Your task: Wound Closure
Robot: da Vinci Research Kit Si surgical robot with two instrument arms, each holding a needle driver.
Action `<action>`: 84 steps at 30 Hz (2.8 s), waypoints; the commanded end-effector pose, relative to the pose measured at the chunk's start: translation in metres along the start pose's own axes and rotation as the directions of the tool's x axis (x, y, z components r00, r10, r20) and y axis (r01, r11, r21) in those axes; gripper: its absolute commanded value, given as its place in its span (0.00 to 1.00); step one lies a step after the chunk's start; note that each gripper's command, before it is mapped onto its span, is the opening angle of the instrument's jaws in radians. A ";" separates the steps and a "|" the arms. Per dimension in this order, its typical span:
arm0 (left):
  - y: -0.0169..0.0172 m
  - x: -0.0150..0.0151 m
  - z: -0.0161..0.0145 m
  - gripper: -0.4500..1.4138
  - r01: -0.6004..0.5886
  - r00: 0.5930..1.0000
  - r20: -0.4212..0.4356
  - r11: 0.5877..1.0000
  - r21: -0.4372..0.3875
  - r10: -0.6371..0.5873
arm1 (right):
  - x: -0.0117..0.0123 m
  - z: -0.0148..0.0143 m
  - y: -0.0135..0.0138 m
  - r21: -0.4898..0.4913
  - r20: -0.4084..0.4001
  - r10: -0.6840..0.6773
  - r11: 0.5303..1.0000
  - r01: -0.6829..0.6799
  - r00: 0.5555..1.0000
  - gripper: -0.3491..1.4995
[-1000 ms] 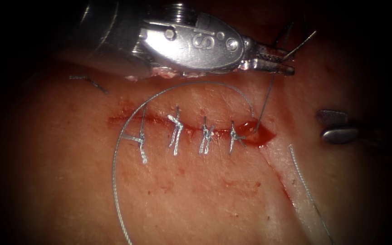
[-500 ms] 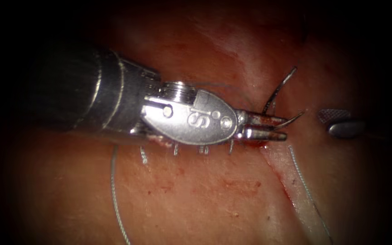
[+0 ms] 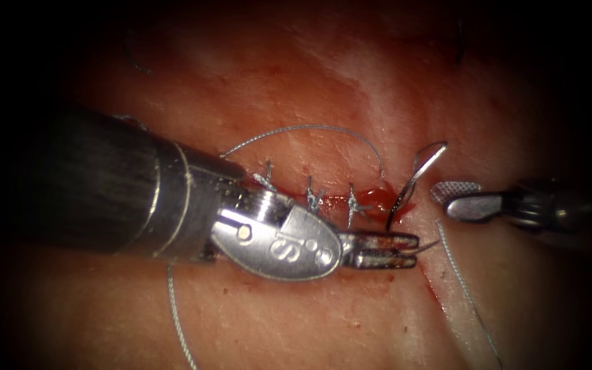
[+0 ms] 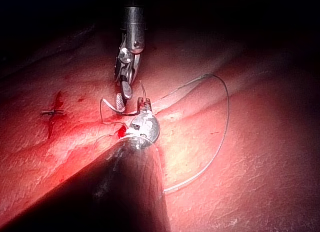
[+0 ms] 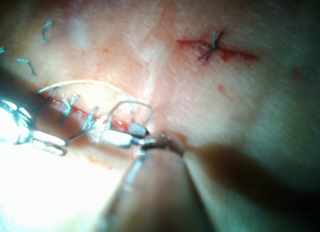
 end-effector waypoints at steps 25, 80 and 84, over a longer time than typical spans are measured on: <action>0.0008 -0.0003 0.0014 0.00 -0.019 1.000 -0.008 1.000 0.001 0.019 | 0.0009 0.0035 0.0000 -0.022 -0.038 -0.020 1.000 0.019 0.999 0.00; 0.0038 -0.0118 0.0049 0.54 0.434 0.896 0.221 0.867 -0.246 -0.386 | 0.0069 0.0034 0.0021 -0.272 0.266 -0.944 0.120 0.955 0.195 0.00; 0.0040 -0.0115 0.0049 0.54 0.433 0.896 0.220 0.867 -0.246 -0.385 | 0.0062 0.0043 0.0020 -0.273 0.284 -0.946 0.076 0.959 0.156 0.00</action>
